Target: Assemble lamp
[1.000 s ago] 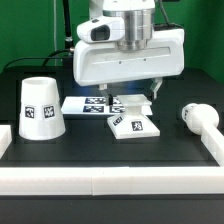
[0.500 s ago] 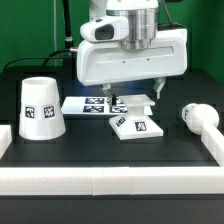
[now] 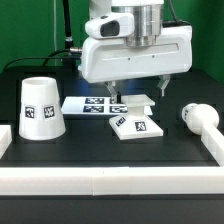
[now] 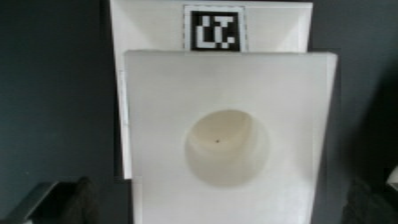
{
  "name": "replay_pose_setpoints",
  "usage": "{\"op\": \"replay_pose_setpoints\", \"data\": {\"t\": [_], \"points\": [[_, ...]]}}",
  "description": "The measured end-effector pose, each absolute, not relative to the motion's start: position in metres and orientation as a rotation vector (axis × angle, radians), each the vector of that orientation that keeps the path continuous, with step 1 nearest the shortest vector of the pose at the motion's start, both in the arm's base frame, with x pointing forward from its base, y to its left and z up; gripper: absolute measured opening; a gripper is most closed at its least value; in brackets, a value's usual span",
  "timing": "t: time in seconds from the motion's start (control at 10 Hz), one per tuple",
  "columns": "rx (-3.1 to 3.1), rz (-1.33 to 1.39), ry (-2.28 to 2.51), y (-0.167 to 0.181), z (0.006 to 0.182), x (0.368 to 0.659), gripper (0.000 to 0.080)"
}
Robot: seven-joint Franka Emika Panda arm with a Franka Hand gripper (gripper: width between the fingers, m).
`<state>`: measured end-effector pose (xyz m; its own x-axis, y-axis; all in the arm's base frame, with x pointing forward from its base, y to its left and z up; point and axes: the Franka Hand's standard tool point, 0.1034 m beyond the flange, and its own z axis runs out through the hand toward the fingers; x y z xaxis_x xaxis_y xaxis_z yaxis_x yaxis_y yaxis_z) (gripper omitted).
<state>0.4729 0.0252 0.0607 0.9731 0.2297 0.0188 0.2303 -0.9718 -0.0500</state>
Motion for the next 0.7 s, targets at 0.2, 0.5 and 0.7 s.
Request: {"op": "replay_pose_setpoints", "data": {"t": [0.2,0.5,0.7], "points": [[-3.067,-0.002,-0.362,0.0247,0.0528,0.4694,0.07],[-3.066,0.006,-0.362,0.0252,0.0474,0.4675,0.07],[-3.066,0.006,-0.361,0.0249,0.0473,0.4677,0.0531]]}}
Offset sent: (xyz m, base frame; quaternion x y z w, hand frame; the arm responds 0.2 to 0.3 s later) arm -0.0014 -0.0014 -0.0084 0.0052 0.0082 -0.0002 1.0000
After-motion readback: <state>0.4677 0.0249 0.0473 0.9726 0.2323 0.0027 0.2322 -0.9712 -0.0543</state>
